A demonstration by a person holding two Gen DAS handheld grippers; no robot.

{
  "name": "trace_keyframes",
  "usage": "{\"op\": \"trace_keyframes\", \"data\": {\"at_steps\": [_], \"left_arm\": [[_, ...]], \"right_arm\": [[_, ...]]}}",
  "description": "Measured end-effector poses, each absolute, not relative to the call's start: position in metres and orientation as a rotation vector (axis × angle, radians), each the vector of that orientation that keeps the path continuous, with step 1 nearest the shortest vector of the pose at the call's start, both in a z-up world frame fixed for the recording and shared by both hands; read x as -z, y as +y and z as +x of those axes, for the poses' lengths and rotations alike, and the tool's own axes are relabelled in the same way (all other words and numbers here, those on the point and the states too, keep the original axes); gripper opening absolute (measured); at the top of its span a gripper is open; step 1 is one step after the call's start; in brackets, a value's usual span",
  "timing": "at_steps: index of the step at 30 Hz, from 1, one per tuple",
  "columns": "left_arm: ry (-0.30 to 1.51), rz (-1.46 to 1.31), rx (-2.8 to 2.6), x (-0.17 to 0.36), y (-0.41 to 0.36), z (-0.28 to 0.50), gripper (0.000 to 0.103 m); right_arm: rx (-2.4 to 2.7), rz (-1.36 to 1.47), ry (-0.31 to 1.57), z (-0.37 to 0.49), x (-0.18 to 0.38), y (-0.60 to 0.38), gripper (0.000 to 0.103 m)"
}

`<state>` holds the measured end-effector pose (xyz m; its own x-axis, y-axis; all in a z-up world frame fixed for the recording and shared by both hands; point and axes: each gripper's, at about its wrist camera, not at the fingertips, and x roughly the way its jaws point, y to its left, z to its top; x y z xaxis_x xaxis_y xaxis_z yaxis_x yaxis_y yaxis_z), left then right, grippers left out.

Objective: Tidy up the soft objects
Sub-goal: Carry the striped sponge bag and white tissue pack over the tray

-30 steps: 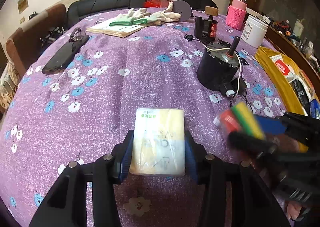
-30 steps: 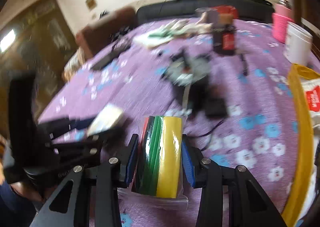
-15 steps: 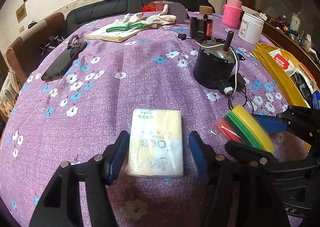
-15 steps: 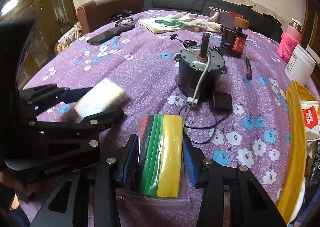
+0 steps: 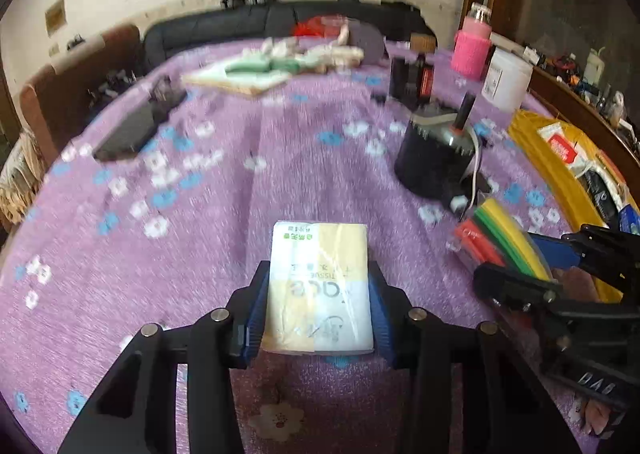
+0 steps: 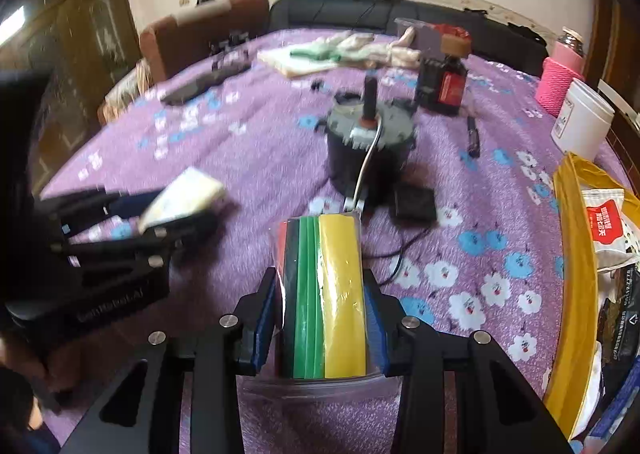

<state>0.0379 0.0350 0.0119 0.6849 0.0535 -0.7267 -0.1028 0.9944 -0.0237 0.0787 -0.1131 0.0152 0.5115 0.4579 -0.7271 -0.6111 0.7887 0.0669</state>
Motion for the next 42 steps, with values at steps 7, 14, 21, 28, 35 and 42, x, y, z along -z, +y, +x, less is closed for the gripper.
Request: {"op": "trace_keyframes", "data": {"at_steps": [7,14,21,28,35,42], "left_arm": [[0.597,0.045,-0.175,-0.038,0.021,0.018,0.044],[0.524,0.078,-0.185,-0.048,0.018,0.011,0.044],[0.512,0.087,-0.193,-0.050,0.016,0.008,0.044],[0.508,0.090,-0.196,-0.050,0.016,0.008,0.044],[0.507,0.090,-0.196,-0.050,0.016,0.008,0.044],[0.502,0.090,-0.197,-0.051,0.015,0.007,0.044]], "right_arm": [[-0.667,-0.135,0.640,0.066,-0.040,-0.121,0.043],[-0.653,-0.095,0.561,0.061,-0.050,-0.123,0.043],[-0.658,-0.081,0.554,0.061,-0.050,-0.125,0.043],[-0.655,-0.074,0.556,0.062,-0.049,-0.124,0.043],[-0.650,-0.057,0.550,0.063,-0.050,-0.129,0.043],[-0.644,-0.032,0.547,0.065,-0.051,-0.133,0.043]]}}
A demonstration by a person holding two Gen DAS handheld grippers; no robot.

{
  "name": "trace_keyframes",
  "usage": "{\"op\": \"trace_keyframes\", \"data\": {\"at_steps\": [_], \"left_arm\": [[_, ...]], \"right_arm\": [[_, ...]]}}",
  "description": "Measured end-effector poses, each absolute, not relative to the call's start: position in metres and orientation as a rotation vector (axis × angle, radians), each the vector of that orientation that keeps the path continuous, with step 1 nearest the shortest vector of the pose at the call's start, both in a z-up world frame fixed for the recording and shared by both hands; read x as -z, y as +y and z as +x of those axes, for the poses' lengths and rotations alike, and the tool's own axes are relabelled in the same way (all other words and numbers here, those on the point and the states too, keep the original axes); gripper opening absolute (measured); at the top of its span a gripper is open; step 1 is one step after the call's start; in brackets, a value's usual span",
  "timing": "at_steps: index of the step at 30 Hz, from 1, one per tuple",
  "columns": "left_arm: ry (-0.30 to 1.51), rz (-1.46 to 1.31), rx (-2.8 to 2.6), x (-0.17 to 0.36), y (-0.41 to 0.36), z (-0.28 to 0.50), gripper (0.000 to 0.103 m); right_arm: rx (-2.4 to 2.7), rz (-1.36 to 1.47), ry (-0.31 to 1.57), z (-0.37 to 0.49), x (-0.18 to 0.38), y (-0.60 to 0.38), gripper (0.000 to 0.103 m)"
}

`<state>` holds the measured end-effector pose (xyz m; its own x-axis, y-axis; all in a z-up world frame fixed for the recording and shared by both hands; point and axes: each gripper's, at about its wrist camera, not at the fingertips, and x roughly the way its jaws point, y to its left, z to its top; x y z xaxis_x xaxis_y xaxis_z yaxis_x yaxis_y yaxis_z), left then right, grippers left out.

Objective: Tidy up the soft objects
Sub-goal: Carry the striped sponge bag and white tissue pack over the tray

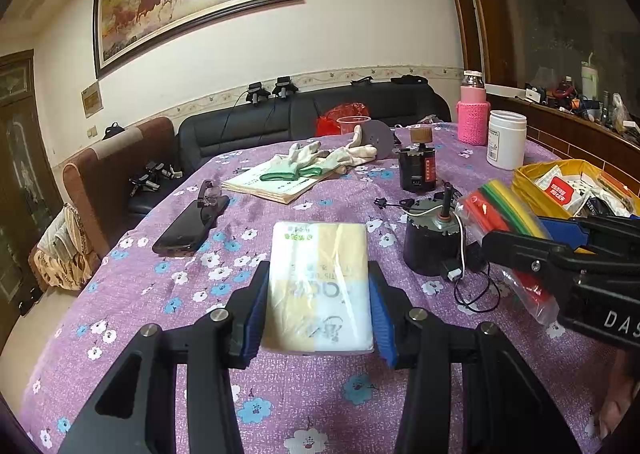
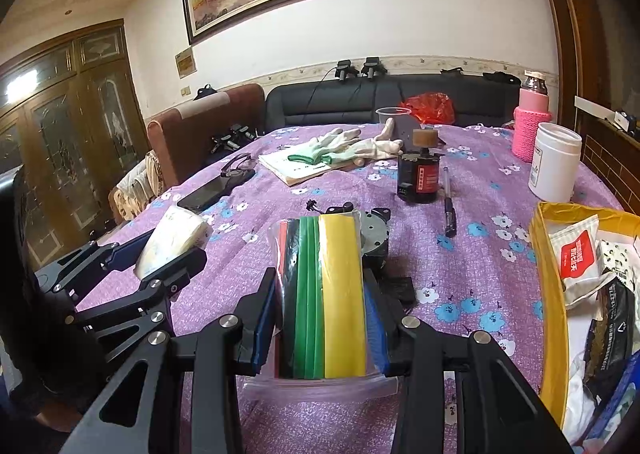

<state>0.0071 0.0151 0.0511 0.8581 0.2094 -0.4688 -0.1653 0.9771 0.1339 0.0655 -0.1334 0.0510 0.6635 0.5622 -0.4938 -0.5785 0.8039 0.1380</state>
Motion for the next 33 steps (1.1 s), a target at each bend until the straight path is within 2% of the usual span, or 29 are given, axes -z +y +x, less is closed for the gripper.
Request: {"op": "trace_keyframes", "data": {"at_steps": [13,33], "left_arm": [[0.483,0.089,-0.185,-0.054,0.014,0.004,0.044],[0.512,0.097,-0.161,-0.054,0.008,0.003,0.044]], "right_arm": [[-0.571,0.031,0.548,0.073,-0.058,-0.149,0.043],[-0.474,0.134,0.527,0.035,-0.080,-0.222,0.043]]}}
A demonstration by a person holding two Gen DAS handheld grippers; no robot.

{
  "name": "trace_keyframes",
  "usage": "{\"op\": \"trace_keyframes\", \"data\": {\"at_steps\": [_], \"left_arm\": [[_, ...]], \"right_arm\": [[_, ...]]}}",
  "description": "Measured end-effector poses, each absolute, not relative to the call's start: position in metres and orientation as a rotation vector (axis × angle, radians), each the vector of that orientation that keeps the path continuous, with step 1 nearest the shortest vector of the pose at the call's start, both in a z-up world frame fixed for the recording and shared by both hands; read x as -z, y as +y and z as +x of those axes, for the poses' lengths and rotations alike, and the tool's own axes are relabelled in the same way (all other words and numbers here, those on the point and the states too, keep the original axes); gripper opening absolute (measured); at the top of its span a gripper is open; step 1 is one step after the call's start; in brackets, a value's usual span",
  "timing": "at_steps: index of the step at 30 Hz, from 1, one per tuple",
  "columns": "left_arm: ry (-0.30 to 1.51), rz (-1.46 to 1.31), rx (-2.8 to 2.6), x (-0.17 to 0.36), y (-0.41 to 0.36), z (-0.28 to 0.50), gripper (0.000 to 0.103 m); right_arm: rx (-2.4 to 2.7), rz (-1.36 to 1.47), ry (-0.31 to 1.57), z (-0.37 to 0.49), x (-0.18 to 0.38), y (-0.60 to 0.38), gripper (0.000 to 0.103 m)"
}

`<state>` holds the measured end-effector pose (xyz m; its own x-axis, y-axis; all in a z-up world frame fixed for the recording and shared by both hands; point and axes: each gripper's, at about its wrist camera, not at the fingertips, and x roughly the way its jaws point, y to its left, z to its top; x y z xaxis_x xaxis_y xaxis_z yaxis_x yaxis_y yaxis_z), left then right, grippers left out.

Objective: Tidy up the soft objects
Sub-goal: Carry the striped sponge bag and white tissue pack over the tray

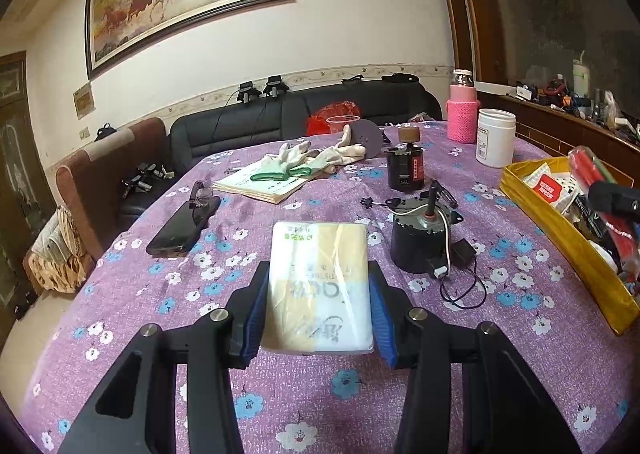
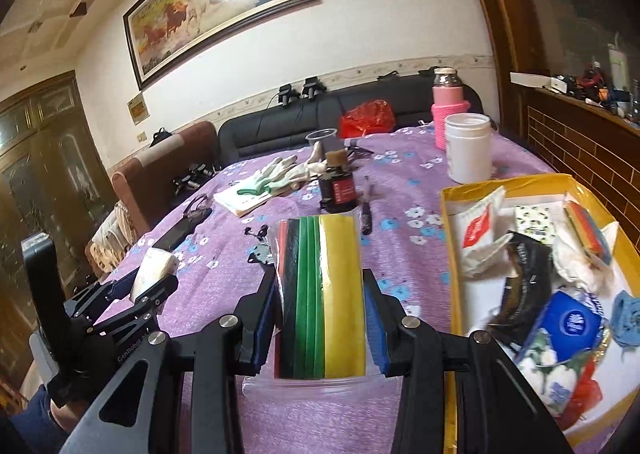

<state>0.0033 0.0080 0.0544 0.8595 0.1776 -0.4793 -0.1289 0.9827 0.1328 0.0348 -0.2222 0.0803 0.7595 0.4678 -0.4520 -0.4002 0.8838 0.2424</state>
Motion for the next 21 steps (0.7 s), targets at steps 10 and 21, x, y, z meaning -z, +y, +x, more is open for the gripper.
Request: {"op": "trace_keyframes", "data": {"at_steps": [10,21], "left_arm": [[0.537,0.102,-0.107,-0.060,-0.016,0.003,0.044],[0.526,0.152,-0.056,-0.068,-0.058,0.009,0.044]], "right_arm": [[-0.431,0.187,0.498,0.036,-0.084,-0.258,0.043],[-0.380,0.253,0.488,0.040,-0.082,-0.302,0.043]]}}
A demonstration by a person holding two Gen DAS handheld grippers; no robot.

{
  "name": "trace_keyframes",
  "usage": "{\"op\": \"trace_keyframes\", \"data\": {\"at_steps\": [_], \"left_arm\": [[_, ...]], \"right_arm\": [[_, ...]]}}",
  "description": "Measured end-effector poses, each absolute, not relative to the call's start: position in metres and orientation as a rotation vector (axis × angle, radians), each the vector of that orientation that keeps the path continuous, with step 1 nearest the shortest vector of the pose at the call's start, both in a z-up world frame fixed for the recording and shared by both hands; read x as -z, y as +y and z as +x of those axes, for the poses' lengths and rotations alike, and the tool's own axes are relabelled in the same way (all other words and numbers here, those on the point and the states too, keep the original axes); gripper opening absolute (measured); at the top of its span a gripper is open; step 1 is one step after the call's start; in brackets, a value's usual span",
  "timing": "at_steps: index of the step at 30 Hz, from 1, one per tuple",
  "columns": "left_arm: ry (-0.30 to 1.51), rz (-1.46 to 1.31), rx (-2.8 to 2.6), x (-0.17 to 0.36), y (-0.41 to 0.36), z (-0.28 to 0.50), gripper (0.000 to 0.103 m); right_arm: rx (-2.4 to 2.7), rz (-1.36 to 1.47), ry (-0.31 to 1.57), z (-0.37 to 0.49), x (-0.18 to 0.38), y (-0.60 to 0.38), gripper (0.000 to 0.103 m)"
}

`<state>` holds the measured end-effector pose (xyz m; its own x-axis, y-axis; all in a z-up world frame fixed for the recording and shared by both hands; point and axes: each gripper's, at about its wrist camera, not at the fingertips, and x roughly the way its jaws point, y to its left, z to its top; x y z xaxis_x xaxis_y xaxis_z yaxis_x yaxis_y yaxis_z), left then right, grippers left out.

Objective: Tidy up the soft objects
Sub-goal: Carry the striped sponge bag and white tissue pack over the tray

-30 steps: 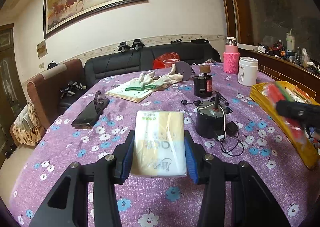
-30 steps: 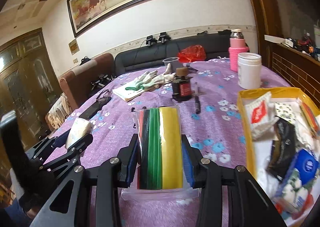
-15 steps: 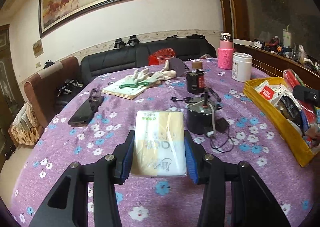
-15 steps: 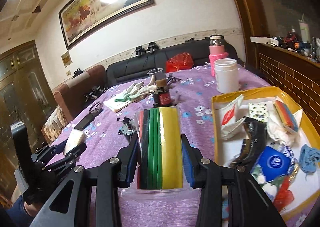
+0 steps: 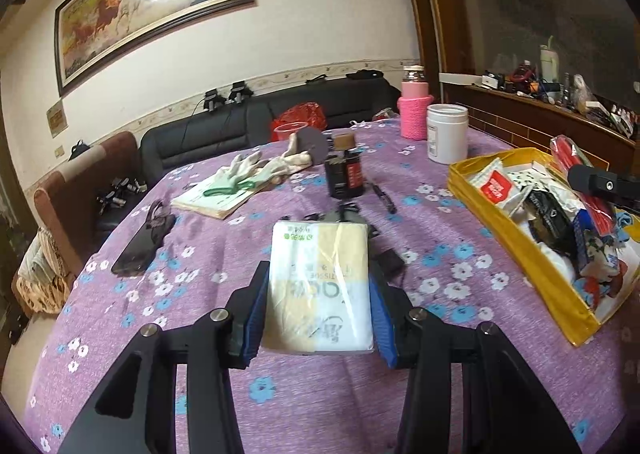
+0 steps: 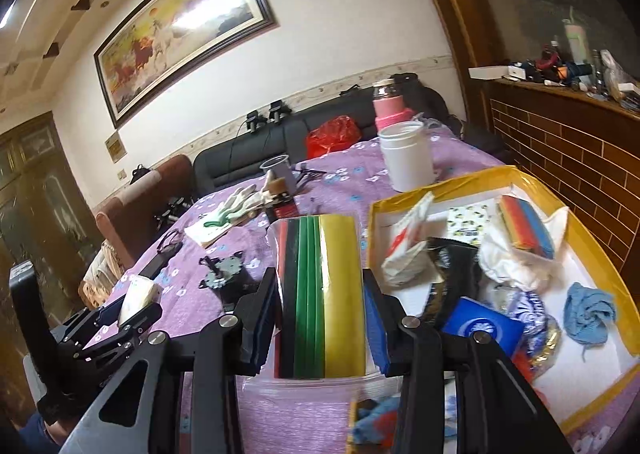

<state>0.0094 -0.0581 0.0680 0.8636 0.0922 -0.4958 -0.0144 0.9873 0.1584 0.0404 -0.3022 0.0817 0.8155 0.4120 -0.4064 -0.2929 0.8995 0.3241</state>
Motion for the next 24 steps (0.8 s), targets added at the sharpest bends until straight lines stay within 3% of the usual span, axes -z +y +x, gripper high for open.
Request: {"op": "trace_keyframes", "data": {"at_steps": [24], "left_arm": [[0.571,0.173,0.222,-0.080,-0.193,0.036,0.044]], "right_arm": [[-0.220,0.388,0.486,0.047,-0.068,-0.406,0.043]]}}
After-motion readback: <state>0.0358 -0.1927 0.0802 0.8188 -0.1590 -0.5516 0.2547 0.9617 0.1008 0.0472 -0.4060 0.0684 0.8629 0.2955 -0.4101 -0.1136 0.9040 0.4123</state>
